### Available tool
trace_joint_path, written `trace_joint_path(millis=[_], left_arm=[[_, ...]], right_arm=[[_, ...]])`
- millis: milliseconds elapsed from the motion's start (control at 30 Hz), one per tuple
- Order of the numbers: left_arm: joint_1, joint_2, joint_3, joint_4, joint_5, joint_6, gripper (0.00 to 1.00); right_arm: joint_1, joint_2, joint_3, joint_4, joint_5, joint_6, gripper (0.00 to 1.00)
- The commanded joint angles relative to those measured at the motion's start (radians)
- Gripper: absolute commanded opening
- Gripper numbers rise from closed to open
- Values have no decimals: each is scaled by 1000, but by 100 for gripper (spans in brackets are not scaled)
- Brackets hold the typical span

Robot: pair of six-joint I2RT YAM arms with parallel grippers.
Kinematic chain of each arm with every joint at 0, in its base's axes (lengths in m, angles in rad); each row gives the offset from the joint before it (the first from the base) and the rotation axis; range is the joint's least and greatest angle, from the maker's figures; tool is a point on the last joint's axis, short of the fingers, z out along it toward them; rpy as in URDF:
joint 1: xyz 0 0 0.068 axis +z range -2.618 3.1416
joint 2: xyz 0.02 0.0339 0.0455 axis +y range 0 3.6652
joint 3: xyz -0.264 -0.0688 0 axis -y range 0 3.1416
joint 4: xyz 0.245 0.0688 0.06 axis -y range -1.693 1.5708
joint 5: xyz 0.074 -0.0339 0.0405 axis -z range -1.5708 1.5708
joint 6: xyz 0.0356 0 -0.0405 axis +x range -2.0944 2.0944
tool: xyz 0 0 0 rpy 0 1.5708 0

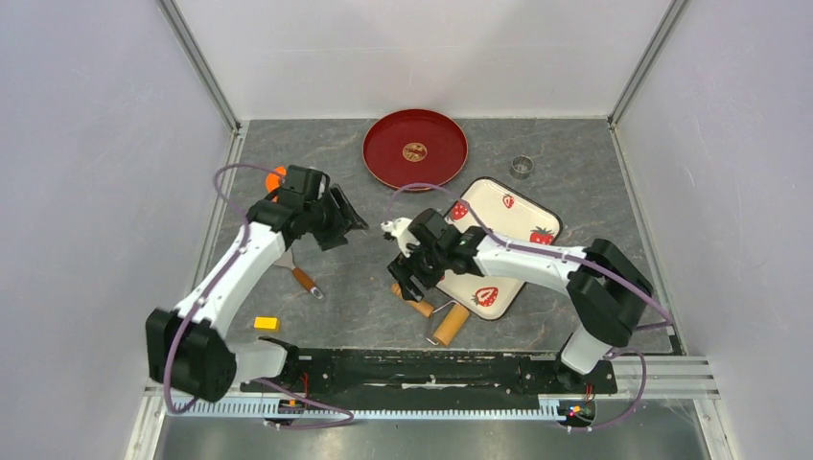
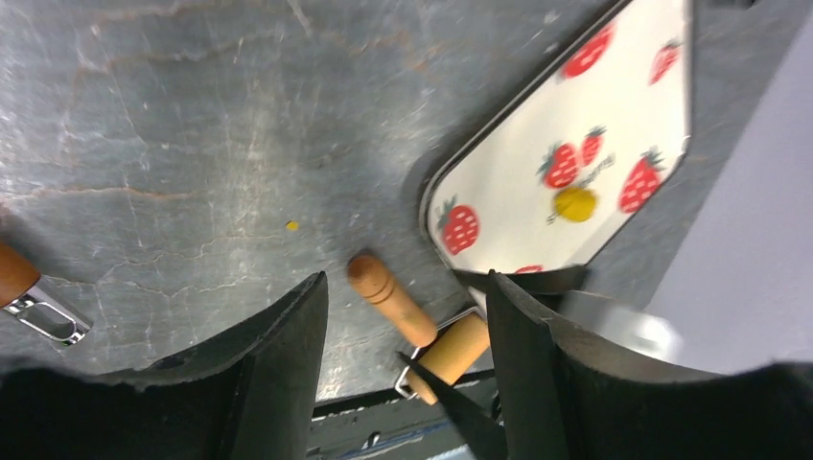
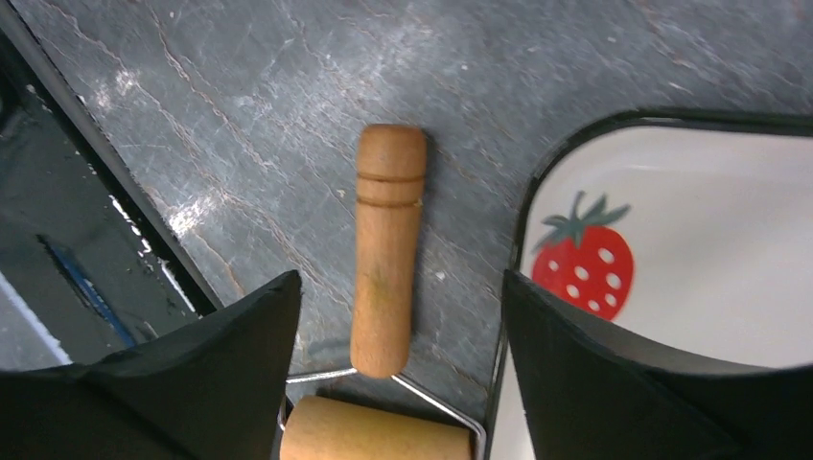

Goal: Roll out the dumpling wrappers from the dough

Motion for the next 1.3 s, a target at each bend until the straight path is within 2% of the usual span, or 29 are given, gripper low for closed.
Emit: trace_joint_path(millis=[0,200,367,467,567,667,833,1033,1167,1267], left_arm=[[1,-147,64,-48,-149,-64,66],[0,-283,33,-55,-243,-115,65],[0,-311,36,-76,-250,-118,64],[0,-318,38,-78,-252,-115,64],[1,-322,51,-81,-255,-103,64],[0,-330,71,-94,-278,-85,64],[0,-367,95,-93,-339,-29,64],[1,-409,136,-71,-385,95,64],[2,-404,190,-57,-329,190,63],[2,-380,213,-18,-207,229,63]], right_arm=[[64,67,70,-25,87,-52,72],[121,157,85,-42,154,-98,59],[159,196,85,-51,207,-153,50],[184,213,94,-67,219,-181,39],[187,224,118,-86,204,-185,23],[188,212,139,-93,187,-180,1],[186,145,191,-92,159,-146,0],[141,-22,225,-45,130,-64,0],[57,-142,205,13,103,36,0],[-37,-241,160,78,74,112,0]])
